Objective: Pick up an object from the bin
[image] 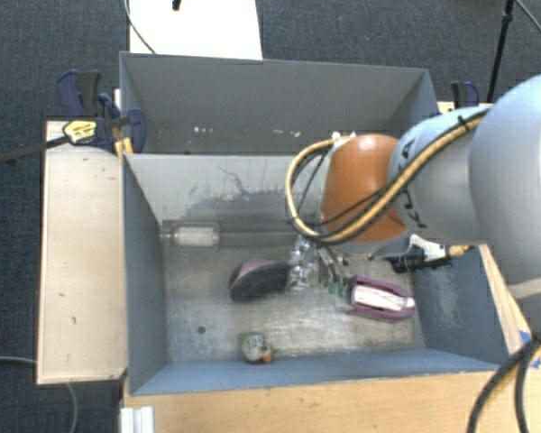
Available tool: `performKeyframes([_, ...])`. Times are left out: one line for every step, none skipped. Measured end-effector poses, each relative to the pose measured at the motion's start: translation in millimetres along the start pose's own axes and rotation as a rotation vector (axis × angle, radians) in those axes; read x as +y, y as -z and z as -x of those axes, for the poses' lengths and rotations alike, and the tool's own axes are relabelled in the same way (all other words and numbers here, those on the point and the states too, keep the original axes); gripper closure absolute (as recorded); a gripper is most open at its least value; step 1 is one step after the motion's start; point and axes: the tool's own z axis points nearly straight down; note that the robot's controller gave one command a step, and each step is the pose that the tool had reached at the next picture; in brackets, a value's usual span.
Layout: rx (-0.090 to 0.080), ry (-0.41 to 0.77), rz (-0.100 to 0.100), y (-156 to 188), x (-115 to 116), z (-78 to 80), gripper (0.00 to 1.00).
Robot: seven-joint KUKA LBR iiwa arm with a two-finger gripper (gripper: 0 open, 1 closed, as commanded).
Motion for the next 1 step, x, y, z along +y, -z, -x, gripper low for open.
performKeyframes([0.005, 0.110, -0.002, 125.7, -4.2, -18.8, 1.00])
